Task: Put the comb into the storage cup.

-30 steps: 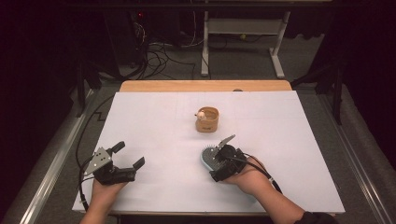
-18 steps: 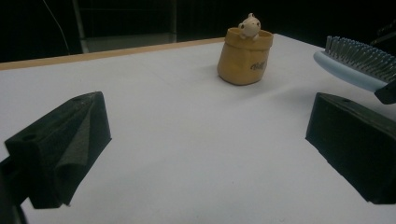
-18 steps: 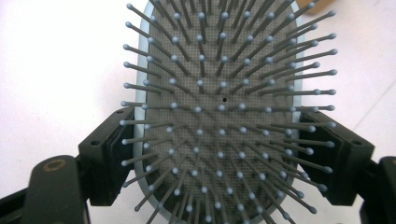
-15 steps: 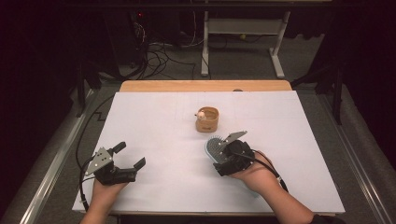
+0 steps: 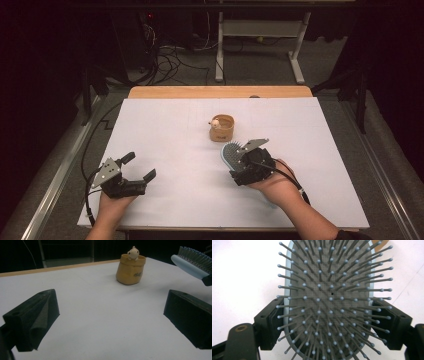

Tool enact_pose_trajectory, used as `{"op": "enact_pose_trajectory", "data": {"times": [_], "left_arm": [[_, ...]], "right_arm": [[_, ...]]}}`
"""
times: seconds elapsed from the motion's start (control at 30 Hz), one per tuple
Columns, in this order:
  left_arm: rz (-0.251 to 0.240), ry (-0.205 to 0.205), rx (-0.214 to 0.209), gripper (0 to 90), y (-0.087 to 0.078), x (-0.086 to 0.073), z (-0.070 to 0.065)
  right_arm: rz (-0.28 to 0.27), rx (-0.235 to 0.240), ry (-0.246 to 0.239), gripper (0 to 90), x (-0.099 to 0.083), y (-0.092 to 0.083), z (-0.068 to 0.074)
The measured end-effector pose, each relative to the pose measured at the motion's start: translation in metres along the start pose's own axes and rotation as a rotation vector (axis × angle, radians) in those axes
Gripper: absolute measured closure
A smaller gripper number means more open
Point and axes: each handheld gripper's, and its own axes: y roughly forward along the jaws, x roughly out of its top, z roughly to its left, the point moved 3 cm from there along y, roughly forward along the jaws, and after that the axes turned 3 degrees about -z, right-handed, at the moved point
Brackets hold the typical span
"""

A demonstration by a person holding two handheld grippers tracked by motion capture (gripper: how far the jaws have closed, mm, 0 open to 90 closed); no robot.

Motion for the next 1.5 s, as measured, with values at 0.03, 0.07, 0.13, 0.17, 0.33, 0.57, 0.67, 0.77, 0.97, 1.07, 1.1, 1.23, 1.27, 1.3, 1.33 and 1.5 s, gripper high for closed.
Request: {"op": "enact_pose_trajectory", "data": {"times": [0.03,0.07,0.13,0.17,0.33,0.57,0.67,0.77,0.97,1.07,1.1,1.23,1.27,1.3,1.33,1.5], "left_arm": [[0.000,-0.001,0.000,1.2,0.000,0.000,0.000],[0.000,-0.001,0.000,1.2,0.000,0.000,0.000],[0.001,0.000,-0.001,1.2,0.000,0.000,0.000],[0.000,0.000,-0.001,1.3,0.000,0.000,0.000],[0.001,0.001,-0.001,1.4,0.000,0.000,0.000],[0.003,0.004,-0.003,1.5,0.001,0.000,-0.001],[0.004,0.003,-0.003,1.5,0.001,0.000,-0.001],[0.007,0.006,-0.004,1.7,0.001,-0.001,-0.001],[0.009,0.007,-0.005,1.7,0.002,-0.001,-0.002],[0.014,0.013,-0.008,1.8,0.002,-0.001,-0.003],[0.014,0.014,-0.009,1.8,0.002,-0.001,-0.003],[0.013,0.019,-0.011,1.8,0.003,-0.001,-0.005],[0.012,0.018,-0.011,1.8,0.003,0.000,-0.005],[0.013,0.018,-0.011,1.8,0.003,0.000,-0.006],[0.013,0.018,-0.012,1.8,0.004,0.000,-0.006],[0.014,0.023,-0.012,1.8,0.004,0.000,-0.007]], "right_arm": [[-0.010,-0.003,0.005,20.5,0.001,-0.001,0.000],[-0.024,-0.009,0.006,20.5,0.002,-0.003,-0.001],[-0.044,-0.014,0.006,20.5,0.003,-0.006,-0.001],[-0.059,-0.018,0.004,20.5,0.004,-0.007,-0.001],[-0.129,-0.030,0.014,20.6,0.006,-0.014,-0.004],[-0.240,-0.038,0.033,20.5,0.007,-0.024,-0.008],[-0.292,-0.040,0.039,20.5,0.007,-0.028,-0.009],[-0.347,-0.039,0.051,20.5,0.006,-0.032,-0.010],[-0.448,-0.030,0.091,20.5,0.000,-0.037,-0.015],[-0.487,-0.024,0.104,20.5,-0.004,-0.039,-0.017],[-0.504,-0.025,0.107,20.4,-0.005,-0.039,-0.017],[-0.537,-0.022,0.131,20.5,-0.012,-0.038,-0.020],[-0.548,-0.020,0.141,20.5,-0.013,-0.038,-0.020],[-0.561,-0.017,0.142,20.5,-0.014,-0.038,-0.021],[-0.569,-0.011,0.151,20.5,-0.015,-0.038,-0.021],[-0.630,-0.013,0.166,20.5,-0.018,-0.043,-0.024]]}}
